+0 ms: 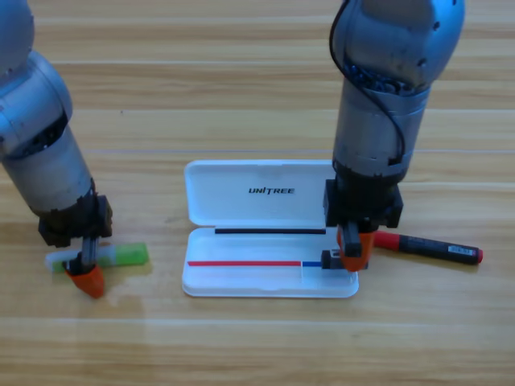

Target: Clean up eraser and pencils

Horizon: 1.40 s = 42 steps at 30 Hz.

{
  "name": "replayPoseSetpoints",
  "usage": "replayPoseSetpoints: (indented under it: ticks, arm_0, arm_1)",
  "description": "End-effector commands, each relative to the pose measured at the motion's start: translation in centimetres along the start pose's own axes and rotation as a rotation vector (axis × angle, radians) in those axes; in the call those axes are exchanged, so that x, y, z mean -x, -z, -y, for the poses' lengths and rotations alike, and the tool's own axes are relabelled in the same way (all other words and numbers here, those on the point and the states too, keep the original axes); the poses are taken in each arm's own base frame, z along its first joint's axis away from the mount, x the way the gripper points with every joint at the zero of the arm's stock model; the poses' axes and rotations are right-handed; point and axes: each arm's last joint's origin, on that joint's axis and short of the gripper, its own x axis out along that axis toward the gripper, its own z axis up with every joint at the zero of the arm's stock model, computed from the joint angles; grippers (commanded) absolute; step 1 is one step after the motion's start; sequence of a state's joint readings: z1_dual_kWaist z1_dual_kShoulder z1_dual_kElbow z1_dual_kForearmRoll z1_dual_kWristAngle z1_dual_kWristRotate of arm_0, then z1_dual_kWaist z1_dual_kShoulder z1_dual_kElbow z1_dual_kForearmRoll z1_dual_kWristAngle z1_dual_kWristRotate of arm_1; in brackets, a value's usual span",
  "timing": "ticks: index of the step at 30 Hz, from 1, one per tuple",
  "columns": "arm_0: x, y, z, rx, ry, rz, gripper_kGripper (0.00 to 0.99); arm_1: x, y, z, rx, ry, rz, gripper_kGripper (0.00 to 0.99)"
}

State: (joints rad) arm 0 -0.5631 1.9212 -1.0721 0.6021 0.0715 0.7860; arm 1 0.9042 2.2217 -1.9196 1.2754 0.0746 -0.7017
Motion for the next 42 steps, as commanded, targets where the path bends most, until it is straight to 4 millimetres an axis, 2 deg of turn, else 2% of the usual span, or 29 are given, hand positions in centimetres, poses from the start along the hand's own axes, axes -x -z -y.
replayPoseSetpoints:
  ticks: [1, 6, 12, 15, 19, 35, 37, 40, 42]
  arm_0:
    - [-1.8, 0.4, -0.1, 0.007, 0.036, -0.026, 0.828]
    - [-1.8, 0.5, -0.1, 0.005, 0.035, -0.031, 0.735]
    - [-1.6, 0.5, -0.1, -0.032, 0.028, -0.041, 0.492]
    - [-1.4, 0.4, -0.2, -0.042, 0.024, -0.036, 0.307]
    - [-1.0, 0.4, -0.3, -0.052, 0.012, -0.027, 0.000]
    - [1.5, 0.5, -0.4, -0.049, -0.015, -0.026, 0.000]
    - [1.8, 0.5, -0.4, -0.049, -0.016, -0.027, 0.000]
    - [2.1, 0.4, -0.3, -0.052, -0.020, -0.029, 0.000]
    - [2.4, 0.4, -0.2, -0.052, -0.024, -0.027, 0.000]
  arm_1:
    - [-4.4, -2.2, 0.8, 0.032, -0.013, -0.087, 0.000]
    - [-4.9, -2.7, 1.3, 0.030, -0.014, -0.082, 0.000]
    - [-4.9, -3.0, 1.4, 0.030, -0.023, -0.064, 0.000]
    - [-5.4, -3.0, 1.5, 0.029, -0.030, -0.072, 0.000]
    - [-5.7, -3.0, 1.5, 0.029, -0.035, -0.078, 0.000]
    - [-6.3, -2.9, 1.5, 0.028, -0.046, -0.095, 0.000]
    - [-6.3, -2.9, 1.5, 0.028, -0.043, -0.095, 0.075]
    - [-6.3, -2.8, 1.6, 0.025, -0.040, -0.098, 0.083]
    - [-6.3, -2.7, 1.6, 0.023, -0.042, -0.100, 0.252]
